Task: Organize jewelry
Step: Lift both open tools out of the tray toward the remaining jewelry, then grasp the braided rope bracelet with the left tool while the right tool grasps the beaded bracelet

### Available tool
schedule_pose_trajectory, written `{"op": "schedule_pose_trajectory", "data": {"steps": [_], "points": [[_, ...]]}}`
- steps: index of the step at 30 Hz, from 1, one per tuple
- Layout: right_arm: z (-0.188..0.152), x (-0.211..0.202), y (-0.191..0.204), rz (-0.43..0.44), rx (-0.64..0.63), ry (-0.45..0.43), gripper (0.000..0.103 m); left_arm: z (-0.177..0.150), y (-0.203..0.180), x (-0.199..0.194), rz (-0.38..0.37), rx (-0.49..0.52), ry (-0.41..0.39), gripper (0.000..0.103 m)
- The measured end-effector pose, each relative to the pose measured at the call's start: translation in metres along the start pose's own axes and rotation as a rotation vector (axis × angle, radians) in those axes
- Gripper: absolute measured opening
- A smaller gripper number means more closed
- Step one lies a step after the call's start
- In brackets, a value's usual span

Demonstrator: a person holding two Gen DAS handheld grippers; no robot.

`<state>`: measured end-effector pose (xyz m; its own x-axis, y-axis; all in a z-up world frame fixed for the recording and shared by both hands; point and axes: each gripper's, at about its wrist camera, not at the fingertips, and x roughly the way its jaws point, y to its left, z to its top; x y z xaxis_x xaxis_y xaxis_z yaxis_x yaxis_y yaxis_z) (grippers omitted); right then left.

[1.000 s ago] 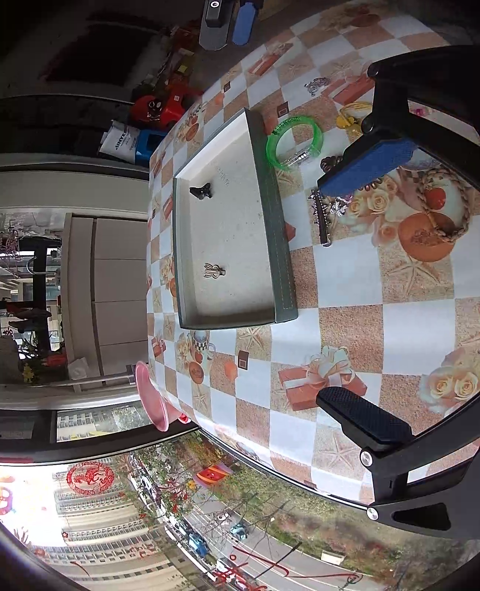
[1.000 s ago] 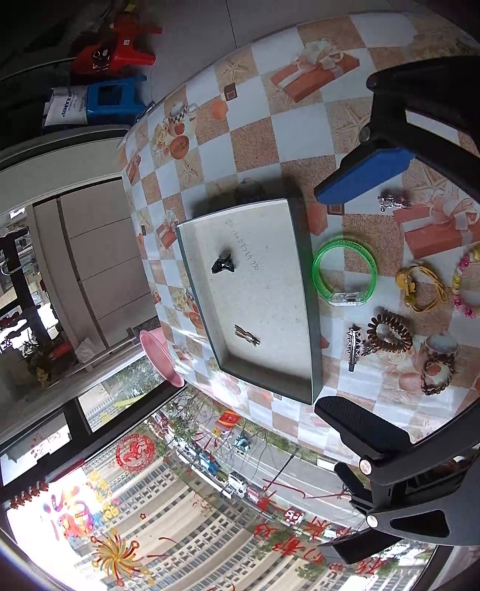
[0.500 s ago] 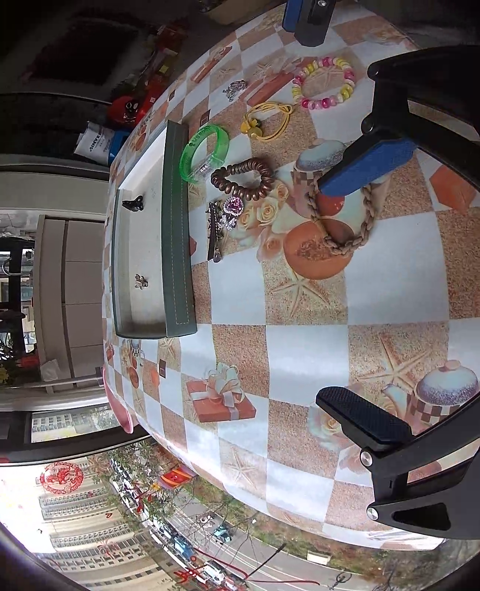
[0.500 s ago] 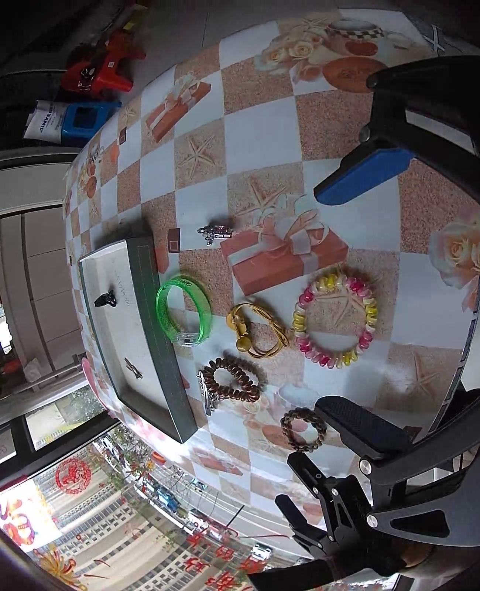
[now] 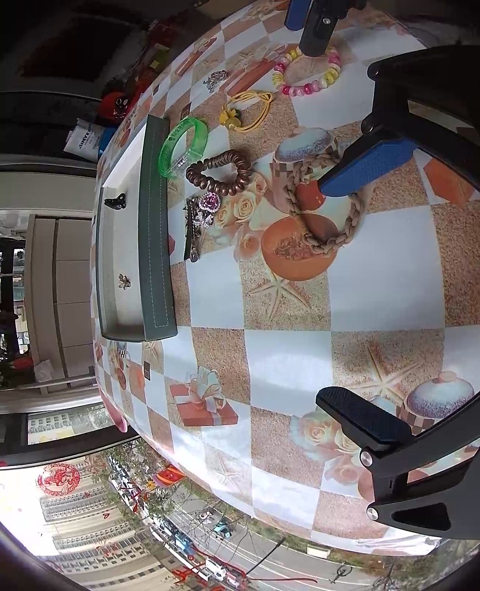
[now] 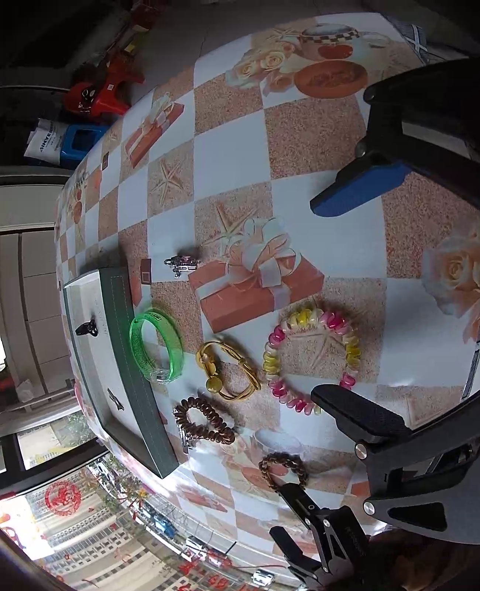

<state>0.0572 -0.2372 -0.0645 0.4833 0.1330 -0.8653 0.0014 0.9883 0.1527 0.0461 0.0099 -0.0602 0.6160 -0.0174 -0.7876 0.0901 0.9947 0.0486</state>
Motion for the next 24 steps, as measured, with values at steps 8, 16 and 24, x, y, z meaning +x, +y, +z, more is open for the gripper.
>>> {"op": "schedule_pose_trajectory", "data": {"steps": [8, 16, 24], "points": [[-0.003, 0.008, 0.023, -0.091, -0.136, -0.005, 0.083, 0.002, -0.009, 0.006, -0.002, 0.042, 0.015, 0.103], [-0.009, 0.006, 0.033, -0.072, -0.186, -0.009, 0.075, 0.000, -0.021, 0.000, -0.069, 0.088, 0.007, 0.069], [-0.012, 0.001, 0.046, -0.041, -0.234, -0.003, 0.038, -0.003, -0.036, -0.006, -0.118, 0.139, 0.001, 0.022]]}}
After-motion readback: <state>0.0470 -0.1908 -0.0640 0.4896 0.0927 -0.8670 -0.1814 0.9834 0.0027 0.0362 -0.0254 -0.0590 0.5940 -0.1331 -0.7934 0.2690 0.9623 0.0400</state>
